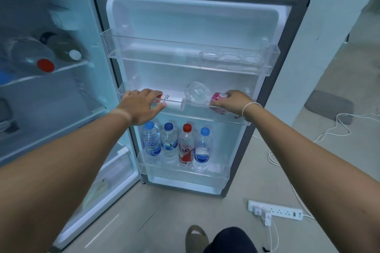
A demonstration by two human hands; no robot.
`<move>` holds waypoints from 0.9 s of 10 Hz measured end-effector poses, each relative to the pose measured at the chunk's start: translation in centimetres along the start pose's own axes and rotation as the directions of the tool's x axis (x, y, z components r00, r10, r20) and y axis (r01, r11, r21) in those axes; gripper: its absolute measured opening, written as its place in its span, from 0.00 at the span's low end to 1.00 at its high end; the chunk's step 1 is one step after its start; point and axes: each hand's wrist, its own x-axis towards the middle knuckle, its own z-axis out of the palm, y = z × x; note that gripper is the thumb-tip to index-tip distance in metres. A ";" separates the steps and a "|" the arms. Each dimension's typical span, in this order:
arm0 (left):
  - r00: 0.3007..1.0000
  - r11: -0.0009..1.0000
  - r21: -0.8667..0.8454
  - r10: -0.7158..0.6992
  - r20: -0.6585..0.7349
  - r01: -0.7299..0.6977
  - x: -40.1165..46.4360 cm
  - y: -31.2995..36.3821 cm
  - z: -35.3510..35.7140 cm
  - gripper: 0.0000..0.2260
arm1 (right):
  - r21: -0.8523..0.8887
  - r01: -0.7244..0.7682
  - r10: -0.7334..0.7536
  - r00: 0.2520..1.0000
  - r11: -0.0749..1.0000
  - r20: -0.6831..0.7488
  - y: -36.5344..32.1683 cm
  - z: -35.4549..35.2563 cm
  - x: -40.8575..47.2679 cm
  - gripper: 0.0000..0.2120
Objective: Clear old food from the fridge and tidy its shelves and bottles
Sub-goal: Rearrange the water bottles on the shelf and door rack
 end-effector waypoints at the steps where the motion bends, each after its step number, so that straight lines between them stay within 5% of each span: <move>1: 1.000 1.000 -0.001 0.000 -0.005 0.000 0.0 0.1 0.0 0.26 | 0.108 0.061 -0.048 0.992 0.992 -0.113 0.5 0.2 -0.5 0.24; 3: 1.000 1.000 -0.001 -0.004 -0.001 0.004 0.0 0.1 -0.1 0.26 | 0.456 0.158 -0.071 0.977 0.876 -0.203 0.8 -1.1 -1.6 0.19; 5: 1.000 1.000 0.006 -0.006 -0.001 0.006 -0.2 0.2 -0.2 0.26 | 0.520 0.266 -0.182 0.961 0.812 -0.208 1.7 -2.0 -3.2 0.12; 7: 1.000 1.000 0.000 -0.005 -0.004 0.005 -0.3 0.2 -0.2 0.26 | 0.413 0.360 -0.314 0.933 0.836 -0.177 2.9 -0.8 -5.8 0.15; 9: 1.000 1.000 0.001 -0.008 -0.015 0.008 -0.2 0.2 -0.1 0.26 | 0.070 0.324 -0.330 0.937 0.943 0.112 3.8 0.4 -6.9 0.19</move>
